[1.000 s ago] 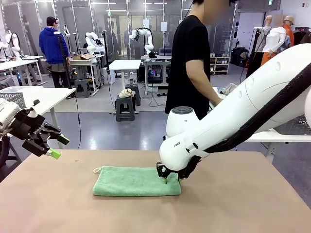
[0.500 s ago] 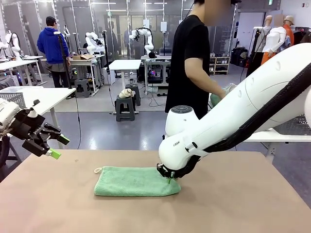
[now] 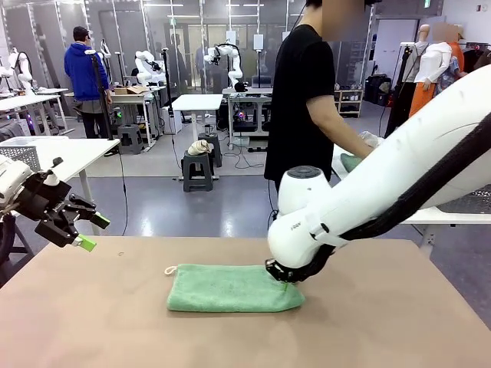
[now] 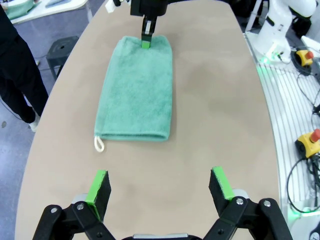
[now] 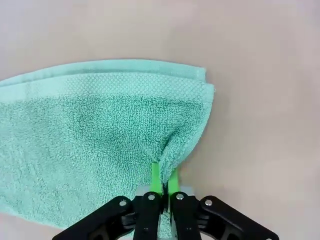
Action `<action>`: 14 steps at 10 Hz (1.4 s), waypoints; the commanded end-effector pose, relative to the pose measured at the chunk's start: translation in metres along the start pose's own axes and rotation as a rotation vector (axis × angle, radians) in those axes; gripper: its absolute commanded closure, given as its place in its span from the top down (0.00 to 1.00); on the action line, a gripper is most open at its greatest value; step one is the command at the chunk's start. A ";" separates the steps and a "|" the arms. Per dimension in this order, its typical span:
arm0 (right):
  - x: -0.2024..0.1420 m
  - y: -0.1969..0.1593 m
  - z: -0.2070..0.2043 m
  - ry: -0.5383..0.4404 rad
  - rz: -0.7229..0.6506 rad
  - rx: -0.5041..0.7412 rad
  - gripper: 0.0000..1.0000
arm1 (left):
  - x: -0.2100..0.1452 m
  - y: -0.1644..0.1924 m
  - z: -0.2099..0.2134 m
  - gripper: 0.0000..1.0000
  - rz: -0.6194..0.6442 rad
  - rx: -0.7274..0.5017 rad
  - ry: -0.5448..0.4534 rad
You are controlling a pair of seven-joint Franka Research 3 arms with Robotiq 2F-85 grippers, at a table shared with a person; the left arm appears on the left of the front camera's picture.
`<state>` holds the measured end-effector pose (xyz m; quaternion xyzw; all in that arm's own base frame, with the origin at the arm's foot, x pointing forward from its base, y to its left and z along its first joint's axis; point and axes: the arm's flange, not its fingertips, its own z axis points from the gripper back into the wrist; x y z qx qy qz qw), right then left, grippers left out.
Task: Fold the towels and place them in the basket.
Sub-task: When a person lays out a Towel with hook on the table, fold it in half twice.
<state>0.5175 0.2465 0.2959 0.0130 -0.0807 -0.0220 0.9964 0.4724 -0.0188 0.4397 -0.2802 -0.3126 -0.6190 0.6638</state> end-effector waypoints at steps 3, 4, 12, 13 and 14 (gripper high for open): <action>-0.017 -0.056 0.011 -0.052 0.011 -0.055 0.00 | 0.001 0.000 0.001 1.00 0.000 0.001 -0.001; -0.017 -0.066 0.013 -0.061 -0.005 -0.052 0.00 | 0.001 0.000 0.001 1.00 0.000 0.001 -0.001; -0.023 -0.016 0.100 -0.113 0.035 -0.157 0.00 | 0.001 0.000 0.001 1.00 0.000 0.001 -0.001; -0.018 0.002 0.107 -0.122 0.046 -0.174 0.00 | 0.001 0.000 0.001 1.00 0.000 0.001 -0.001; -0.012 0.022 0.109 -0.132 0.057 -0.197 0.00 | 0.001 0.000 0.001 1.00 0.000 0.001 -0.001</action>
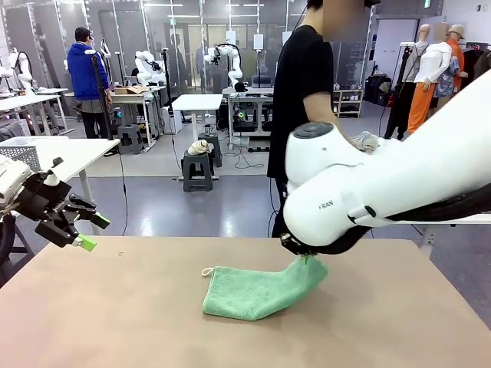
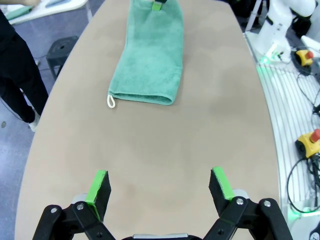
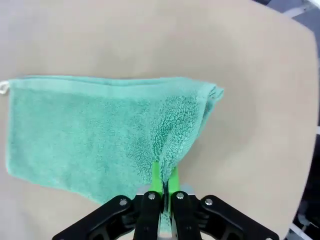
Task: Fold the towels and place them in the basket.
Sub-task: When a person lays out a Towel with hook on the table, fold it in half twice.
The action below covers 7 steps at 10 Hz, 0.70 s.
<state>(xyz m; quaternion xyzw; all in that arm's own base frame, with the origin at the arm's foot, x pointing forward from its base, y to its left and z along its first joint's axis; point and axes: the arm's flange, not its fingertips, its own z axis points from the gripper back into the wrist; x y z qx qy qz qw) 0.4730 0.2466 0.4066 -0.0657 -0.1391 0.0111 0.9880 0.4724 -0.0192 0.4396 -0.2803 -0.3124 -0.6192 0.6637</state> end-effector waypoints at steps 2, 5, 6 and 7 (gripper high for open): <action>0.033 0.062 -0.009 0.017 -0.034 -0.078 0.00 | 0.000 0.000 0.001 1.00 0.000 0.001 -0.001; 0.034 0.123 -0.006 0.082 -0.080 -0.020 0.00 | 0.000 0.000 0.001 1.00 0.000 0.001 -0.001; 0.031 0.139 -0.004 0.085 -0.092 0.011 0.00 | 0.000 0.000 0.001 1.00 0.000 0.001 -0.001; 0.029 0.152 0.000 0.095 -0.120 0.046 0.00 | 0.000 0.000 0.001 1.00 0.000 0.001 -0.001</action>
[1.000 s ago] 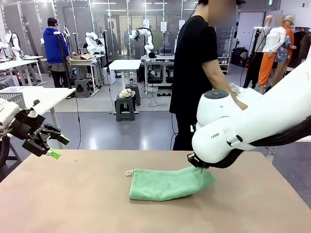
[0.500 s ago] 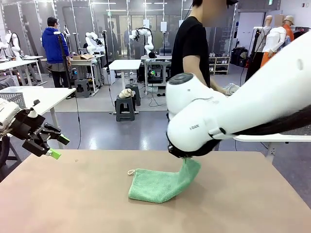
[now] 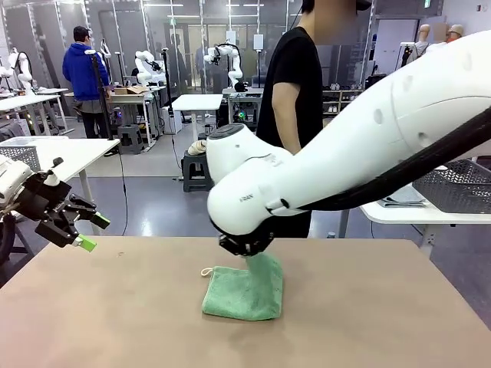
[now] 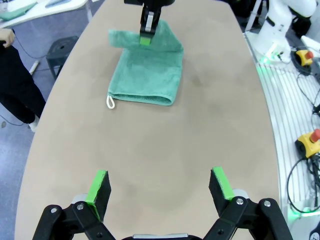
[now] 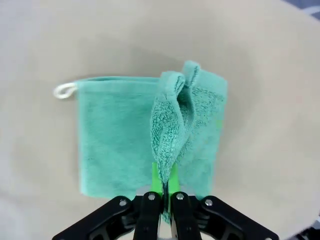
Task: Fold the towels and place them in the basket.
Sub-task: When a person lays out a Towel with hook on the table, fold it in half twice.
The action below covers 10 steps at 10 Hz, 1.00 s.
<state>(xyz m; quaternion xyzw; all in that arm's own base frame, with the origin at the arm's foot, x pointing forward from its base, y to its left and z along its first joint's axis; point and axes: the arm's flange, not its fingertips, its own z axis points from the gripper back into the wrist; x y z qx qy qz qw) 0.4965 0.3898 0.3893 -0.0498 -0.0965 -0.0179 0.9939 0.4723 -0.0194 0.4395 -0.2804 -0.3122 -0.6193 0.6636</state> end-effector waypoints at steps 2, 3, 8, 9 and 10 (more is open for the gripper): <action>0.003 0.025 0.008 0.031 -0.087 0.045 0.00 | 0.000 0.000 0.001 1.00 0.000 0.001 -0.001; 0.004 0.029 0.005 0.025 -0.108 0.054 0.00 | 0.000 0.000 0.001 1.00 0.000 0.001 -0.001; 0.003 0.042 -0.027 0.048 -0.127 0.072 0.00 | 0.000 0.000 0.001 1.00 0.000 0.001 -0.001; 0.001 0.045 -0.032 0.062 -0.122 0.070 0.00 | 0.000 0.000 0.001 1.00 0.000 0.001 -0.001; 0.001 0.048 -0.036 0.068 -0.122 0.070 0.00 | 0.000 0.000 0.001 1.00 0.000 0.001 -0.001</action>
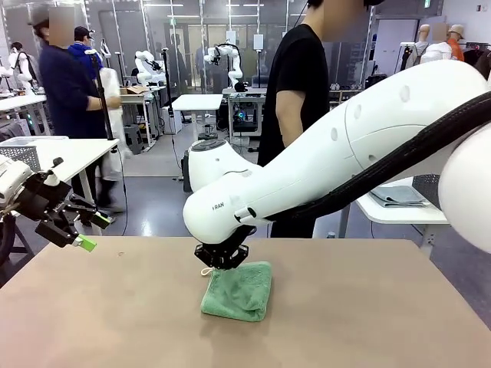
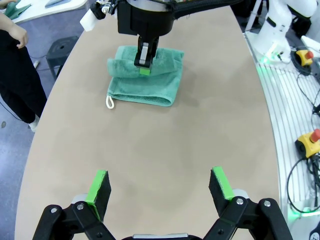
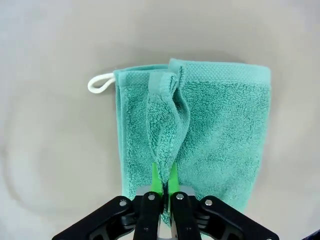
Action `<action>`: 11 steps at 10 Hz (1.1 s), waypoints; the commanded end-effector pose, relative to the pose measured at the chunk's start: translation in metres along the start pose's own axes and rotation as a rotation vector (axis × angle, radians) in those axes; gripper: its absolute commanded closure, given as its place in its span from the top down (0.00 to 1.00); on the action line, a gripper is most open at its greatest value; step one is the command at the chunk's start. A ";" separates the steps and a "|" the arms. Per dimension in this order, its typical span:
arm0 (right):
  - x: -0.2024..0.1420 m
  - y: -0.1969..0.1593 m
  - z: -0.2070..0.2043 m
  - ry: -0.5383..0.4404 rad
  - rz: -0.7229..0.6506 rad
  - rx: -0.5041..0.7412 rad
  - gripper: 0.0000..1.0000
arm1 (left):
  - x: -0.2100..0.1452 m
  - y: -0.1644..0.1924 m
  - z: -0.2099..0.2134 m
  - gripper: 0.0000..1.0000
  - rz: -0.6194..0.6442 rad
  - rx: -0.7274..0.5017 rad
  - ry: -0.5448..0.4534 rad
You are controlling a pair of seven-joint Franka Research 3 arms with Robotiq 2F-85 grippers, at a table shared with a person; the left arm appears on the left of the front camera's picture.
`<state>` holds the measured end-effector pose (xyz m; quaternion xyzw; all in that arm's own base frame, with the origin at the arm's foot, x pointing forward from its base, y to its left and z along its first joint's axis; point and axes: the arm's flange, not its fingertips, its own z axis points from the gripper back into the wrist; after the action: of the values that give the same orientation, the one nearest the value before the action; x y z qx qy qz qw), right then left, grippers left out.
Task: Fold the towels and place them in the basket.
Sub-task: When a person lays out a Towel with hook on the table, fold it in half twice.
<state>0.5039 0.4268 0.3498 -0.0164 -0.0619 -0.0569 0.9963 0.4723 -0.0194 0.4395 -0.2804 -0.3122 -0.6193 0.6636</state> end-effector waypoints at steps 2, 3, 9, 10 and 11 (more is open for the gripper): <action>0.002 0.009 -0.002 -0.010 -0.071 0.018 0.25 | 0.000 0.000 0.001 1.00 0.000 0.001 -0.001; 0.001 0.009 -0.002 -0.008 -0.074 0.020 0.45 | 0.000 0.000 0.001 1.00 0.000 0.001 -0.001; -0.022 -0.032 0.038 -0.005 -0.068 0.093 1.00 | 0.000 0.000 0.001 1.00 0.000 0.001 -0.001; -0.032 -0.056 0.045 0.004 -0.044 0.119 0.80 | 0.000 0.000 0.001 1.00 0.000 0.001 -0.001; -0.039 -0.086 0.046 0.002 -0.042 0.159 0.80 | 0.000 0.000 0.001 1.00 0.000 0.001 -0.001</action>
<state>0.4726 0.3878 0.3952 0.0319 -0.0662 -0.0855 0.9936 0.4722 -0.0192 0.4393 -0.2805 -0.3121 -0.6191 0.6638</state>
